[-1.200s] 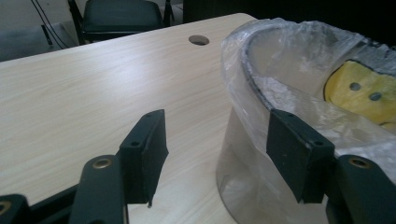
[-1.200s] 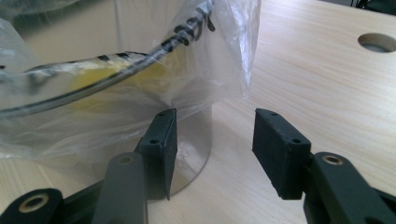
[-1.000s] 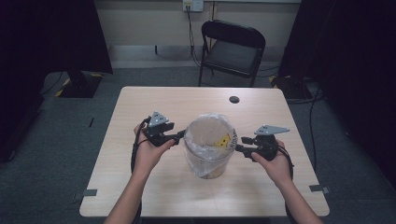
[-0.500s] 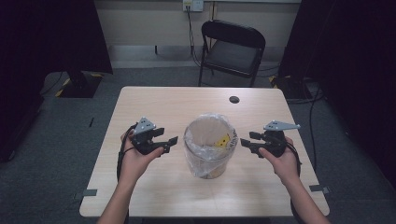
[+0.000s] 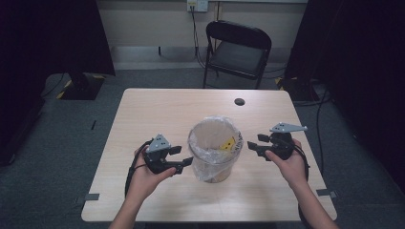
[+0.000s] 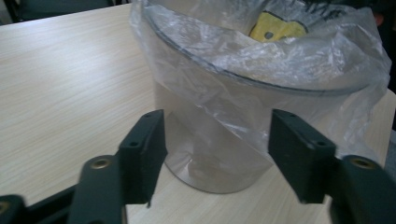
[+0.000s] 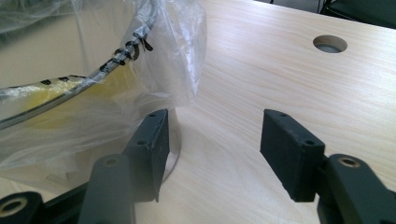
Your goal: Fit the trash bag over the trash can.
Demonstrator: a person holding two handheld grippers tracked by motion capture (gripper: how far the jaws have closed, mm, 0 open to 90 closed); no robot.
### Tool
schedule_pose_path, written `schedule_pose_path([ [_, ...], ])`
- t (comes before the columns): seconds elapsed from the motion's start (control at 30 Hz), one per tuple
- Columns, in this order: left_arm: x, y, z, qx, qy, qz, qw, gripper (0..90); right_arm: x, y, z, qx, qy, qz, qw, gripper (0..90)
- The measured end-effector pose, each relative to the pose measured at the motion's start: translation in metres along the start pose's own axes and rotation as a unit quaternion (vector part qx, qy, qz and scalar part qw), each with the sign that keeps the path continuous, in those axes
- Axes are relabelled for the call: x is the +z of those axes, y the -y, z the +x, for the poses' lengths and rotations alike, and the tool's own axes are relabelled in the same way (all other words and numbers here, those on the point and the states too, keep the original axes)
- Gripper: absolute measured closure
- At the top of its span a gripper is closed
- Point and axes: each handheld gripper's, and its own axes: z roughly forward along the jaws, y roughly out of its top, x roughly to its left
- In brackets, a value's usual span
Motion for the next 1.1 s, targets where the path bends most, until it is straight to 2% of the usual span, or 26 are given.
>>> schedule_pose_path([
  [0.07, 0.003, 0.001, 0.000, -0.005, 0.012, -0.002, 0.9999, 41.7, 0.000, 0.000, -0.001, 0.002, 0.001, 0.000, 1.0000, 42.1],
  [0.17, 0.007, 0.005, 0.002, 0.002, 0.024, 0.008, 0.9997, 44.6, 0.001, 0.001, -0.002, 0.007, 0.003, -0.001, 1.0000, 42.0],
  [0.27, 0.009, 0.008, 0.004, -0.001, 0.033, 0.001, 0.9995, 56.5, 0.002, 0.002, -0.002, 0.010, 0.000, -0.001, 1.0000, 42.0],
  [0.3, 0.009, 0.009, 0.005, -0.002, 0.034, 0.002, 0.9994, 57.8, 0.003, 0.002, -0.002, 0.009, -0.001, -0.001, 1.0000, 42.0],
  [0.43, 0.010, 0.009, 0.005, 0.003, 0.040, 0.010, 0.9992, 72.4, 0.004, 0.001, -0.002, 0.012, -0.002, -0.003, 0.9999, 42.1],
  [0.53, 0.011, 0.007, 0.005, -0.004, 0.047, 0.014, 0.9988, 85.7, 0.004, 0.001, -0.002, 0.015, -0.003, -0.003, 0.9999, 42.1],
  [0.6, 0.010, 0.006, 0.005, -0.005, 0.048, 0.017, 0.9987, 90.0, 0.004, 0.001, -0.002, 0.015, -0.002, -0.004, 0.9999, 42.1],
  [0.67, 0.010, 0.004, 0.005, 0.001, 0.041, 0.024, 0.9989, 90.0, 0.004, 0.001, -0.002, 0.015, -0.001, -0.005, 0.9999, 42.1],
  [0.73, 0.011, 0.002, 0.006, -0.006, 0.040, 0.030, 0.9987, 90.0, 0.004, 0.001, -0.003, 0.014, -0.001, -0.005, 0.9999, 41.8],
  [0.83, 0.011, 0.000, 0.009, -0.005, 0.028, 0.034, 0.9990, 90.0, 0.003, 0.001, -0.004, 0.016, 0.000, -0.008, 0.9998, 41.7],
  [0.93, 0.009, -0.003, 0.017, -0.005, 0.010, 0.034, 0.9994, 90.0, 0.003, 0.001, -0.005, 0.016, 0.000, -0.008, 0.9998, 41.5],
  [1.03, 0.009, -0.005, 0.027, -0.021, -0.007, 0.033, 0.9992, 90.0, 0.004, 0.002, -0.006, 0.017, 0.000, -0.008, 0.9998, 41.3],
  [1.1, 0.010, -0.007, 0.033, -0.020, -0.021, 0.036, 0.9989, 90.0, 0.004, 0.003, -0.007, 0.017, -0.001, -0.005, 0.9998, 41.2],
])
